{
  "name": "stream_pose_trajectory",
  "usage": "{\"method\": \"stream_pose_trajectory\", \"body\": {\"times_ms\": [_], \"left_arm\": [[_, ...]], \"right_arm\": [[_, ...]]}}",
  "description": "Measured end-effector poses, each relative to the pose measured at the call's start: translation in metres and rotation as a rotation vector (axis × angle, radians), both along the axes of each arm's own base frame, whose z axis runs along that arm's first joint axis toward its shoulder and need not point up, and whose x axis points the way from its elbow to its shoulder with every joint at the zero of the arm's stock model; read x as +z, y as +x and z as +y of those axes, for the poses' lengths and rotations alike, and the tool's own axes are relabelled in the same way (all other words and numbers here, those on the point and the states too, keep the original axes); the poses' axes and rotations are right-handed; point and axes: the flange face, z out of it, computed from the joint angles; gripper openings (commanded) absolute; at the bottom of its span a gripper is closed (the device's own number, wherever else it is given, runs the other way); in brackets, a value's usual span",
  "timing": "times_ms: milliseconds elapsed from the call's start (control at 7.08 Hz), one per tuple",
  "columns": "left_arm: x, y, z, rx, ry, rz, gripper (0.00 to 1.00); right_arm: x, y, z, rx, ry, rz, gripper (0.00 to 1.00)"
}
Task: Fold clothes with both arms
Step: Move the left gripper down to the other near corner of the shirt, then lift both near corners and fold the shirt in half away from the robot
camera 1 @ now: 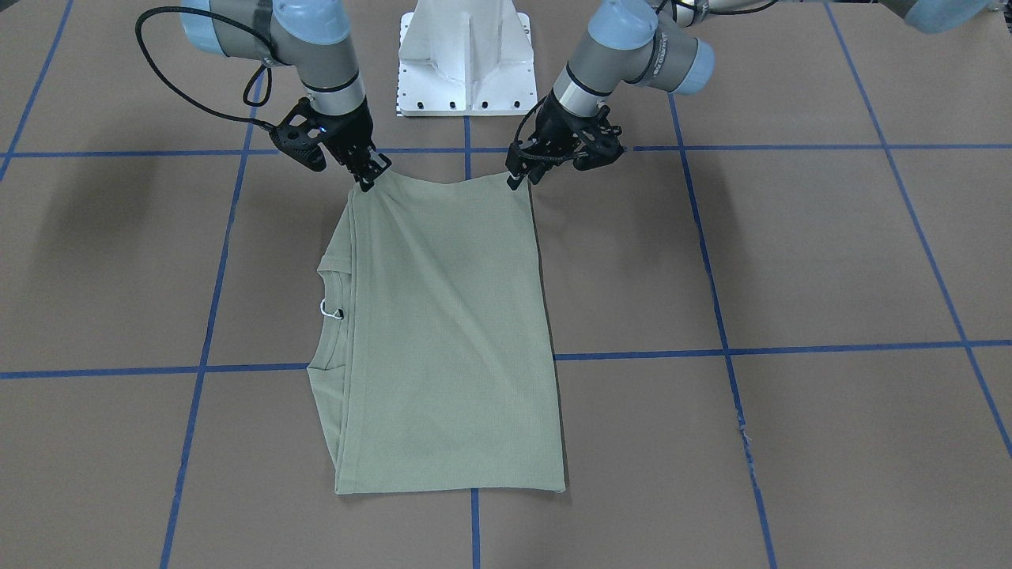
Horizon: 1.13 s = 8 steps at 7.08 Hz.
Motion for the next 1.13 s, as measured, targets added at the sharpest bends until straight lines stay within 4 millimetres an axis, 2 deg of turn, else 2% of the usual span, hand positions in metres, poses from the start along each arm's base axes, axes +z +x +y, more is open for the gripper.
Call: {"method": "stream_pose_trajectory", "body": {"times_ms": [283,424,565,989,1130], "left_arm": [[0.004,0.007,0.009,0.013,-0.002,-0.008,0.53],[0.007,0.011,0.014,0.015,0.000,-0.015,0.42],[0.008,0.014,0.017,0.016,0.002,-0.020,0.00],[0.004,0.010,0.015,0.012,0.019,-0.013,0.00],[-0.008,0.002,0.016,0.013,0.026,0.004,0.00]], "right_arm": [[-0.001,0.000,0.000,0.000,0.000,-0.001,0.00],[-0.001,0.000,0.000,0.000,0.000,-0.001,0.00],[-0.001,0.000,0.000,0.000,0.000,-0.002,0.00],[0.001,0.001,0.000,0.000,-0.002,0.002,0.00],[0.003,0.002,0.000,0.002,-0.001,0.004,0.00]]}}
